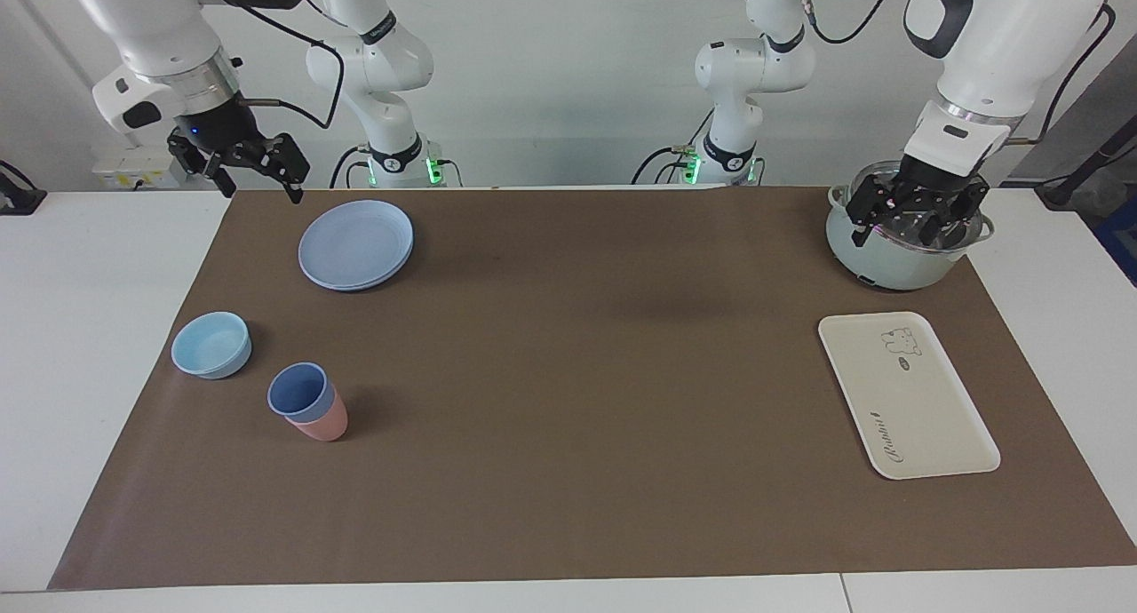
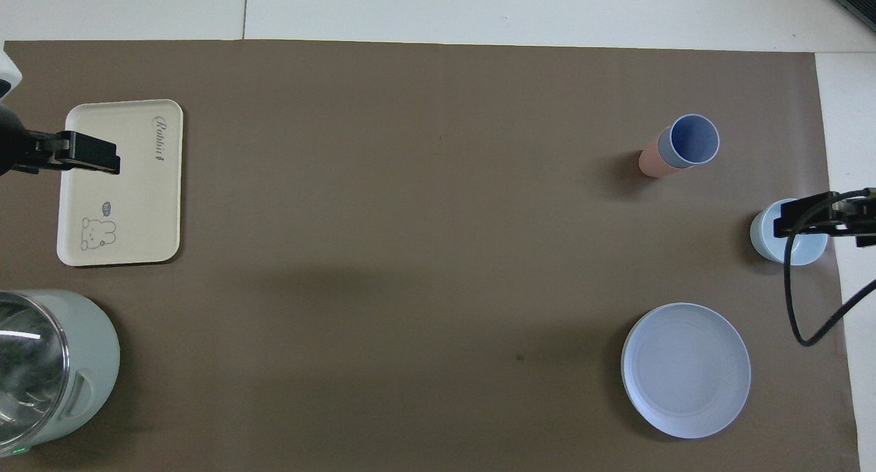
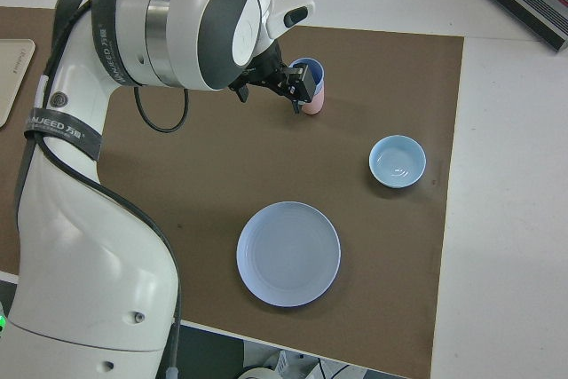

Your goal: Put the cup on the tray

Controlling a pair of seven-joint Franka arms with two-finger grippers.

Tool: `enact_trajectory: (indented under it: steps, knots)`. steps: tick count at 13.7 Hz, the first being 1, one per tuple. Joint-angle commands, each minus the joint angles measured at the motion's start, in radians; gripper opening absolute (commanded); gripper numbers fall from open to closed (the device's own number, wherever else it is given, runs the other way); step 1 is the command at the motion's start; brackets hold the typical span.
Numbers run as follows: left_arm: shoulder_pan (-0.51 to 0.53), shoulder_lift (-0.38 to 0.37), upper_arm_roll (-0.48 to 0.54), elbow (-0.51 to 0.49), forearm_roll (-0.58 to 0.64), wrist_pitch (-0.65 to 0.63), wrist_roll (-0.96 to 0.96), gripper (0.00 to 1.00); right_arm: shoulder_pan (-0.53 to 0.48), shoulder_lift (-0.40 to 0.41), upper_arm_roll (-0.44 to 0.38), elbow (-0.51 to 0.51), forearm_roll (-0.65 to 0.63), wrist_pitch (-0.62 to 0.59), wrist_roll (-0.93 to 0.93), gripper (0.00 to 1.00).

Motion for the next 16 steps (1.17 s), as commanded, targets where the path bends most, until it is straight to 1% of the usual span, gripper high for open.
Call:
enact_trajectory:
  steps: [1,3,5,6,7,9,12,13,14,15,16]
  knots:
    - [0.004,-0.029,-0.001,-0.030,-0.007,-0.009,0.004,1.00,-0.053,-0.010,0.000,-0.069,0.012,0.123,-0.228,1.00]
    - [0.008,-0.029,-0.001,-0.028,-0.007,-0.009,0.004,1.00,-0.100,-0.009,-0.002,-0.134,0.086,0.252,-0.423,1.00]
    - [0.011,-0.032,0.004,-0.036,-0.007,-0.010,0.004,1.00,-0.145,0.005,-0.002,-0.233,0.181,0.427,-0.671,1.00]
    - [0.009,-0.032,0.004,-0.034,-0.007,-0.010,0.004,1.00,-0.157,0.032,-0.002,-0.263,0.250,0.509,-0.795,1.00]
    - [0.009,-0.032,0.004,-0.036,-0.007,-0.012,0.004,1.00,-0.168,0.063,-0.002,-0.273,0.345,0.568,-0.908,1.00]
    - [0.009,-0.032,0.002,-0.036,-0.007,-0.006,0.001,1.00,-0.200,0.127,-0.002,-0.273,0.522,0.596,-1.127,1.00]
    - [0.001,-0.032,0.002,-0.044,-0.007,0.005,-0.002,1.00,-0.271,0.238,-0.002,-0.279,0.769,0.605,-1.564,1.00]
    - [-0.002,-0.035,0.002,-0.047,-0.007,0.010,-0.008,1.00,-0.281,0.282,-0.002,-0.279,0.848,0.604,-1.670,1.00]
    - [-0.003,-0.037,0.002,-0.047,-0.007,0.013,-0.010,1.00,-0.284,0.310,-0.002,-0.279,0.927,0.605,-1.738,1.00]
    - [-0.003,-0.037,0.002,-0.047,-0.007,0.017,-0.008,1.00,-0.288,0.333,-0.002,-0.277,0.973,0.601,-1.761,1.00]
    - [0.000,-0.037,0.002,-0.048,-0.007,0.018,-0.004,1.00,-0.300,0.376,0.000,-0.267,1.039,0.586,-1.800,1.00]
